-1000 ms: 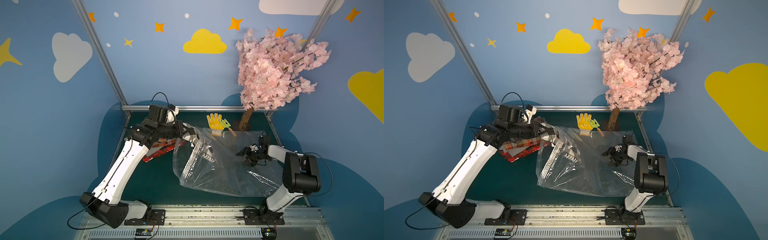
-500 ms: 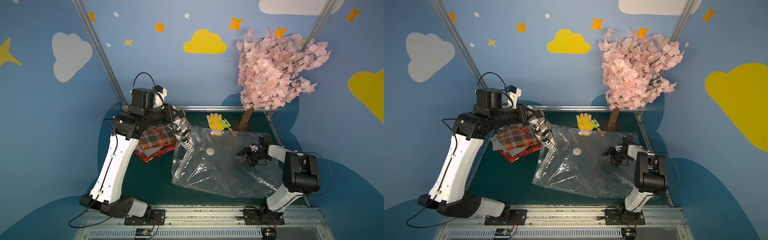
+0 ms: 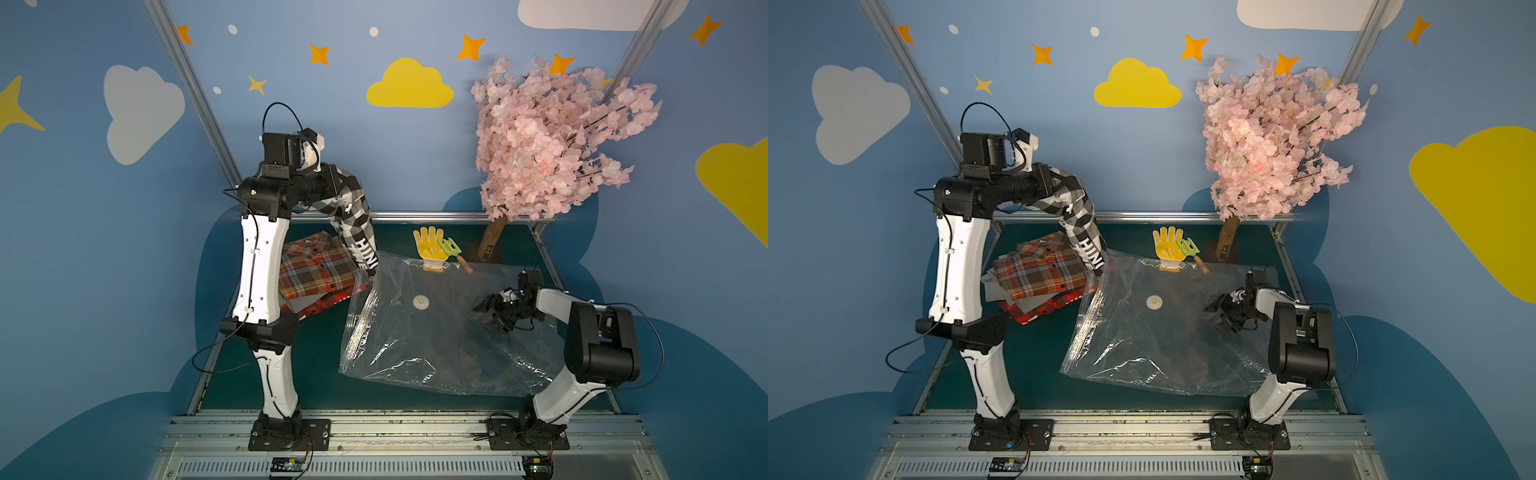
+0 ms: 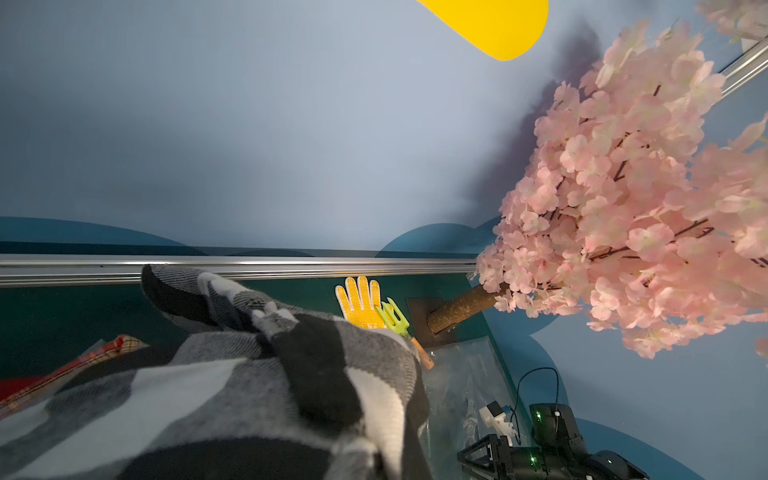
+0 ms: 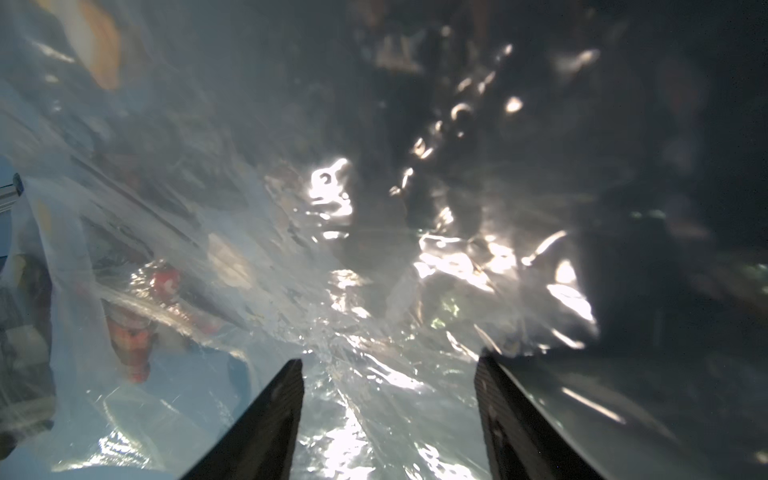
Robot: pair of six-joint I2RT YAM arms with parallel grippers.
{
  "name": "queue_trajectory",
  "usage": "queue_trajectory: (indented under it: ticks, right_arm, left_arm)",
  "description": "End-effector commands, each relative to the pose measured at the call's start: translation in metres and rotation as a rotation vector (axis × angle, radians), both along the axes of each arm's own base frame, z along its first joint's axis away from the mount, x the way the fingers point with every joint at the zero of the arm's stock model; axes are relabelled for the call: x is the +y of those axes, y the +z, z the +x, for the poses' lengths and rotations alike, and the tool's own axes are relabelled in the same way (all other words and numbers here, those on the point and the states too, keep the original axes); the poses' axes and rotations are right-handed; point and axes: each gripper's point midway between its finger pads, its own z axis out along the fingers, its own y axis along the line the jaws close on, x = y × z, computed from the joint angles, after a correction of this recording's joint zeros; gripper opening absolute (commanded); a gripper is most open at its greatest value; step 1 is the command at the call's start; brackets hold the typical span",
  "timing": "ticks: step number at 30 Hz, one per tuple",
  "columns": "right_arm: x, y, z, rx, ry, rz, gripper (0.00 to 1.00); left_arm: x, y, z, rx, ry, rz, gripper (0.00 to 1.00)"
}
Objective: Take the shirt out of the vacuum bag
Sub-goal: Take out the shirt from the vacuum bag.
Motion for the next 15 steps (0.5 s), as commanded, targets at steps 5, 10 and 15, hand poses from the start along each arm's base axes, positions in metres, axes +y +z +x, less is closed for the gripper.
queue_trajectory:
  ticks: [5, 10, 15]
  right_arm:
    - [-0.013, -0.02, -0.004, 0.045, 0.015, -0.085, 0.67]
    - [-0.01, -0.018, -0.001, 0.044, 0.02, -0.081, 0.67]
    - [-0.006, -0.021, 0.002, 0.049, 0.034, -0.077, 0.67]
  left_arm:
    - [0.011, 0.018, 0.049, -0.111, -0.059, -0.191, 0.06]
    - [0.008, 0.024, 0.067, -0.163, -0.076, -0.244, 0.07]
    - [0.0, 0.031, 0.082, -0.213, -0.085, -0.29, 0.08]
